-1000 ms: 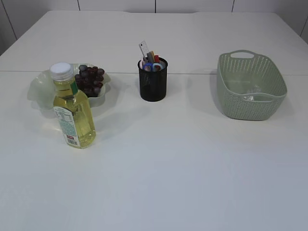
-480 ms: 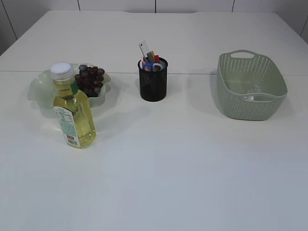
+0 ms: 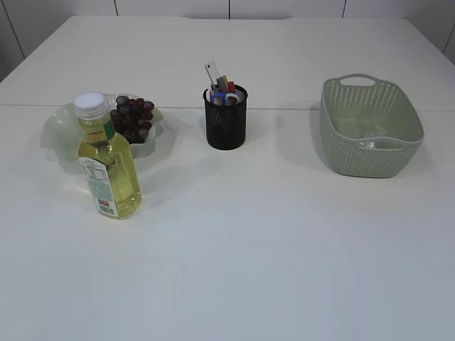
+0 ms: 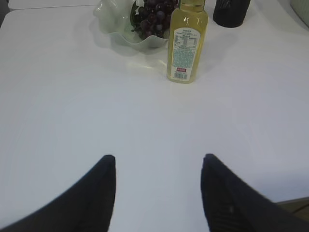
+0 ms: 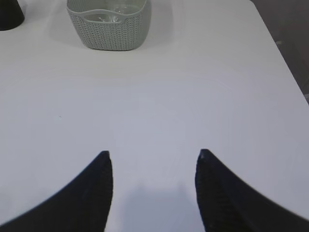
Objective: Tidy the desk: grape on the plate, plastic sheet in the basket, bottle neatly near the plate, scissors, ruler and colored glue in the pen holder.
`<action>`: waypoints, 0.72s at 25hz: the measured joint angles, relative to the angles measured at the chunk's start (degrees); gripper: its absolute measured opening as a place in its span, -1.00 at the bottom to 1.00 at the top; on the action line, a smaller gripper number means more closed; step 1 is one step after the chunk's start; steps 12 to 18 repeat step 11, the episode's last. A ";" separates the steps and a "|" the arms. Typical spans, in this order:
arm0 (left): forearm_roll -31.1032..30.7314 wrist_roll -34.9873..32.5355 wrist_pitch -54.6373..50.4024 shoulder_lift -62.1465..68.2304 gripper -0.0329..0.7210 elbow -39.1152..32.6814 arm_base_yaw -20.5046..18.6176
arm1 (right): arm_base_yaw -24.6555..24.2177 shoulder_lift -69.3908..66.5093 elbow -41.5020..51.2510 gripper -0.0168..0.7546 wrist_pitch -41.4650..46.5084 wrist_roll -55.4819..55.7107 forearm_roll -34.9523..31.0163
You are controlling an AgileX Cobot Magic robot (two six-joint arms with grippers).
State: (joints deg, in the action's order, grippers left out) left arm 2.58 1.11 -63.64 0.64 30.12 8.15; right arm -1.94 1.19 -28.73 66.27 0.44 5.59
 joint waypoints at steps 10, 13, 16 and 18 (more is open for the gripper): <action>0.00 0.00 0.00 0.00 0.19 0.00 0.00 | 0.00 0.00 0.00 0.18 0.00 0.00 0.00; 0.00 0.00 0.00 0.00 0.19 0.00 0.00 | 0.00 0.00 0.00 0.18 0.00 0.00 0.00; 0.00 0.00 0.00 0.00 0.19 0.00 0.00 | 0.00 0.00 0.00 0.18 0.00 0.00 0.00; 0.00 0.00 0.00 0.00 0.19 0.00 0.00 | 0.00 0.00 0.00 0.18 0.00 0.00 0.00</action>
